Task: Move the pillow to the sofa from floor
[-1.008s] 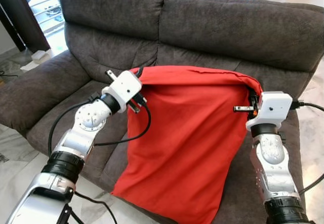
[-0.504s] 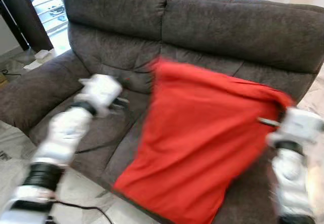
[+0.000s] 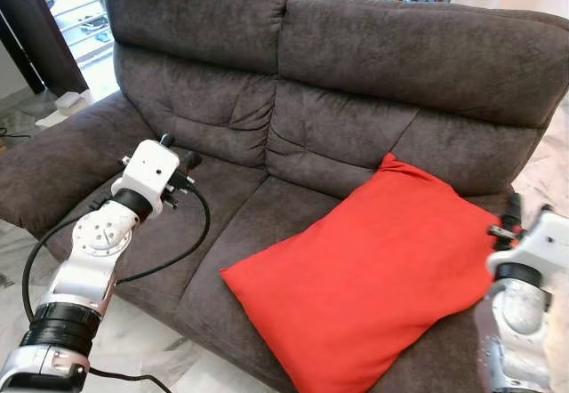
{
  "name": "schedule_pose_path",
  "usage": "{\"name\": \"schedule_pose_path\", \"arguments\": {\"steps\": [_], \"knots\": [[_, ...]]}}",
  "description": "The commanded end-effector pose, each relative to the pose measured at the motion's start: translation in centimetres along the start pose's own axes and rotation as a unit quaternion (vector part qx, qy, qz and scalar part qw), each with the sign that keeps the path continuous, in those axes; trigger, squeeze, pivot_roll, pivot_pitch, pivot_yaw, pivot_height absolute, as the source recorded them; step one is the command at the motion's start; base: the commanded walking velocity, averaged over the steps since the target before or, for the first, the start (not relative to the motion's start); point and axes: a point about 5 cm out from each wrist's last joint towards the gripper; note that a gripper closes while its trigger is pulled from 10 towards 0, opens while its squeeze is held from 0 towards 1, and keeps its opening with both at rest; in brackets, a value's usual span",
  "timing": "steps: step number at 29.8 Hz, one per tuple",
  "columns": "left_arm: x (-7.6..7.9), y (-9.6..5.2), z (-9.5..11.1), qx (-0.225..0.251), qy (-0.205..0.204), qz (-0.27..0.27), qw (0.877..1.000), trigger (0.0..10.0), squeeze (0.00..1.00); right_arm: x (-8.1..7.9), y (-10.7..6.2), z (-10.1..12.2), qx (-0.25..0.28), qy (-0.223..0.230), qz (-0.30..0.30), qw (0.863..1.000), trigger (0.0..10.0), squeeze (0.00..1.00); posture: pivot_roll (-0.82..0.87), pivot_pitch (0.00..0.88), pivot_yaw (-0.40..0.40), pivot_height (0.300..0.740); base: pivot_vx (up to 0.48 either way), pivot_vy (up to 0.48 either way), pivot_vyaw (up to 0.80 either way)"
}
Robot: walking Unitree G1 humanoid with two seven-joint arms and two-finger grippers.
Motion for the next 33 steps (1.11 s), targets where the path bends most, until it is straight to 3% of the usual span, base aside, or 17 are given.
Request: {"name": "schedule_pose_path", "arguments": {"steps": [1, 2, 4, 5, 6, 7, 10, 12, 13, 16, 17, 20, 22, 24, 28, 29, 33], "knots": [[-0.1, -0.7, -0.6, -0.009, -0.026, 0.019, 0.999, 10.0, 1.0, -2.5, -0.2, 0.1, 0.0, -0.001, 0.074, 0.997, 10.0, 0.5, 0.02, 0.133, 0.062, 0.74, 0.0, 0.0, 0.0], [0.1, -0.9, -1.1, -0.016, -0.038, 0.022, 0.999, 10.0, 1.0, -2.8, -0.4, -0.4, -0.013, -0.007, 0.084, 0.996, 10.0, 0.0, 0.02, 0.13, 0.062, 0.74, 0.0, 0.0, 0.0], [0.4, -1.2, -1.7, -0.026, -0.052, 0.027, 0.998, 10.0, 1.0, -2.9, -0.6, -1.0, -0.026, -0.021, 0.085, 0.996, 10.0, 0.0, 0.02, 0.13, 0.062, 0.74, 0.0, 0.0, 0.0], [1.1, -2.2, -3.9, -0.062, -0.094, 0.04, 0.993, 10.0, 1.0, -2.2, -1.3, -2.9, -0.065, -0.02, 0.064, 0.996, 10.0, 0.0, 0.02, 0.127, 0.06, 0.74, 0.0, 0.0, 0.0], [1.4, -2.7, -4.7, -0.078, -0.103, 0.044, 0.991, 10.0, 0.66, -1.6, -1.7, -3.7, -0.083, -0.024, 0.05, 0.995, 10.0, 0.0, 0.02, 0.126, 0.06, 0.74, 0.0, 0.0, 0.0], [1.7, -3.2, -5.4, -0.091, -0.109, 0.046, 0.989, 10.0, 0.0, -1.2, -2.0, -4.4, -0.098, -0.029, 0.038, 0.994, 10.0, 0.0, 0.02, 0.127, 0.06, 0.74, 0.0, 0.0, 0.0], [2.8, -5.7, -9.3, -0.169, -0.155, 0.064, 0.971, 10.0, 0.0, 1.2, -4.1, -7.7, -0.171, -0.027, -0.008, 0.985, 10.0, 0.0, 0.01, 0.123, 0.062, 0.74, 0.0, 0.0, 0.0], [3.7, -8.4, -12.2, -0.236, -0.176, 0.076, 0.953, 10.0, 0.0, 3.1, -6.8, -10.6, -0.234, -0.041, -0.025, 0.971, 10.0, 0.0, 0.01, 0.118, 0.062, 0.74, 0.0, 0.0, 0.0], [3.7, -8.4, -12.2, -0.236, -0.176, 0.076, 0.953, 10.0, 0.0, 3.1, -6.8, -10.6, -0.234, -0.041, -0.025, 0.971, 10.0, 0.0, 0.01, 0.118, 0.062, 0.74, 0.0, 0.0, 0.0], [4.7, -11.3, -14.5, -0.298, -0.171, 0.075, 0.936, 10.0, 0.0, 5.3, -10.2, -13.3, -0.31, -0.056, -0.053, 0.948, 10.0, 0.0, 0.0, 0.108, 0.063, 0.74, 0.0, 0.0, 0.0], [5.5, -12.8, -15.5, -0.328, -0.166, 0.067, 0.927, 10.0, 0.0, 6.5, -12.1, -14.5, -0.347, -0.067, -0.073, 0.933, 10.0, 0.0, 0.0, 0.098, 0.065, 0.74, 0.0, 0.0, 0.0], [6.7, -14.6, -16.5, -0.362, -0.158, 0.048, 0.917, 10.0, 0.0, 7.9, -14.7, -15.6, -0.391, -0.082, -0.097, 0.911, 10.0, 0.0, 0.0, 0.082, 0.069, 0.74, 0.0, 0.0, 0.0], [7.1, -15.2, -16.9, -0.375, -0.154, 0.043, 0.913, 10.0, 0.0, 8.4, -15.7, -16.1, -0.408, -0.088, -0.108, 0.902, 10.0, 0.0, 0.0, 0.075, 0.07, 0.74, 0.0, 0.0, 0.0], [8.4, -16.7, -17.8, -0.402, -0.162, 0.032, 0.901, 10.0, 0.0, 8.7, -18.0, -16.9, -0.444, -0.09, -0.103, 0.886, 10.0, 0.0, -0.01, 0.043, 0.073, 0.74, 0.0, 0.0, 0.0], [9.6, -18.3, -18.7, -0.442, -0.157, 0.023, 0.883, 10.0, 0.0, 8.6, -19.8, -17.6, -0.477, -0.118, -0.077, 0.868, 10.0, 0.0, -0.02, 0.013, 0.067, 0.74, 0.0, 0.0, 0.0], [9.7, -19.2, -19.2, -0.463, -0.154, 0.029, 0.872, 10.0, 0.0, 8.6, -20.5, -17.8, -0.489, -0.117, -0.074, 0.861, 10.0, 0.0, -0.02, 0.0, 0.065, 0.74, 0.0, 0.0, 0.0], [9.7, -20.6, -19.7, -0.493, -0.161, 0.049, 0.854, 10.0, 0.0, 8.4, -20.9, -18.0, -0.495, -0.109, -0.073, 0.859, 10.0, 0.0, -0.02, 0.0, 0.063, 0.74, 0.0, 0.0, 0.0]]}}
Point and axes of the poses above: a point about 5 cm out from each wrist's last joint towards the gripper, its own y axis pointing out of the wrist towards the gripper, its own z axis along the axis of the wrist's last joint, x = y × z, and after that the axes turned 8 degrees about -y, right-handed
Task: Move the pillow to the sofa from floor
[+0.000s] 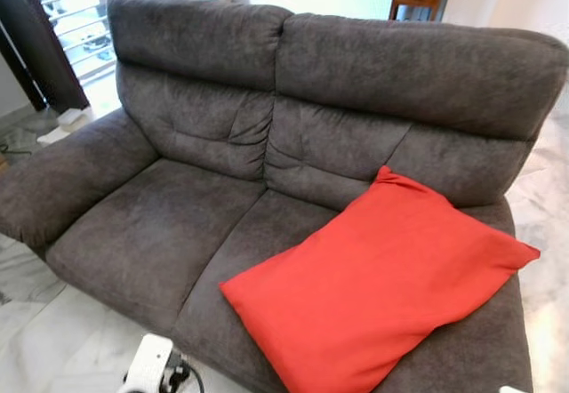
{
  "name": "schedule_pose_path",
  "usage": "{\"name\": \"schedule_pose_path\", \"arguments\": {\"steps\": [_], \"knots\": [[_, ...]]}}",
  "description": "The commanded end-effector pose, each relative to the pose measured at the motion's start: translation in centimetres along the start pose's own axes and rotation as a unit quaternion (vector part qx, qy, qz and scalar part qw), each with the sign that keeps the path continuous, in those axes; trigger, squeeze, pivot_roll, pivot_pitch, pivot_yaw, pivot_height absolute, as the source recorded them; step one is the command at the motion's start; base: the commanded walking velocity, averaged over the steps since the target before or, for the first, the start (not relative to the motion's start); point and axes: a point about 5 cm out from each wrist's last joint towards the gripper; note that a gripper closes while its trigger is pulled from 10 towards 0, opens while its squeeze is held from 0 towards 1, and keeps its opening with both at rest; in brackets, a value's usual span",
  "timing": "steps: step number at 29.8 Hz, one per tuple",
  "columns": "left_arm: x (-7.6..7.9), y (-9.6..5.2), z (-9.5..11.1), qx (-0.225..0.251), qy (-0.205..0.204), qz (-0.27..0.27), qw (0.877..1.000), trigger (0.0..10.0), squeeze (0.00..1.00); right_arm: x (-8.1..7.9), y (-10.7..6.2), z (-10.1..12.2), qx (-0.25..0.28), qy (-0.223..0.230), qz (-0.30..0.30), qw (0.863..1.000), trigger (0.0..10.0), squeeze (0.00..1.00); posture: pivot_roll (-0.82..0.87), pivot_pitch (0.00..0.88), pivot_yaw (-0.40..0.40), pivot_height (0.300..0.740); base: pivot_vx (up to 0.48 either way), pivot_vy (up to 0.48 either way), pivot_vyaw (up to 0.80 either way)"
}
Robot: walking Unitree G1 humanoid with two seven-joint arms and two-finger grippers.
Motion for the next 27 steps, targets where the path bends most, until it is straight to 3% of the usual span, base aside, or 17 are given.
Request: {"name": "schedule_pose_path", "arguments": {"steps": [1, 5, 6, 9, 15, 27], "knots": [[-0.7, -0.5, -1.6, -0.036, -0.001, 0.018, 0.999, 10.0, 0.0, -0.4, -0.3, -0.8, -0.01, -0.006, 0.013, 1.0, 10.0, 0.0, -0.02, 0.0, 0.061, 0.74, 0.0, 0.0, 0.0], [-0.8, -0.8, -2.6, -0.056, -0.001, 0.022, 0.998, 10.0, 0.0, -1.4, -0.3, -0.3, 0.008, -0.026, 0.041, 0.999, 10.0, 0.0, -0.02, 0.0, 0.059, 0.74, 0.0, 0.0, 0.0], [-0.7, -1.0, -3.2, -0.069, 0.004, 0.021, 0.997, 10.0, 0.0, -2.5, -0.3, 0.3, 0.029, -0.04, 0.072, 0.996, 10.0, 0.0, -0.03, 0.0, 0.058, 0.74, 0.0, 0.0, 0.0], [-0.6, -1.2, -3.7, -0.075, 0.009, 0.013, 0.997, 10.0, 0.0, -3.4, -0.4, 0.7, 0.042, -0.059, 0.095, 0.993, 10.0, 0.0, -0.04, 0.0, 0.057, 0.74, 0.0, 0.0, 0.0], [-0.3, -1.3, -4.1, -0.077, 0.008, 0.015, 0.997, 10.0, 0.0, -4.9, -1.0, -0.2, 0.037, -0.12, 0.15, 0.981, 10.0, 0.0, -0.03, 0.0, 0.045, 0.74, 0.0, 0.0, 0.0], [0.1, -1.2, -4.4, -0.092, 0.016, 0.011, 0.996, 10.0, 0.0, -5.9, -1.5, -0.9, 0.023, -0.101, 0.163, 0.981, 10.0, 0.0, -0.04, 0.0, 0.049, 0.74, -0.124, 0.0, 0.0]]}}
Point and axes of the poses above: a point about 5 cm out from each wrist's last joint towards the gripper, its own y axis pointing out of the wrist towards the gripper, its own z axis along the axis of the wrist's last joint, x = y × z, and after that the axes turned 8 degrees about -y, right-handed
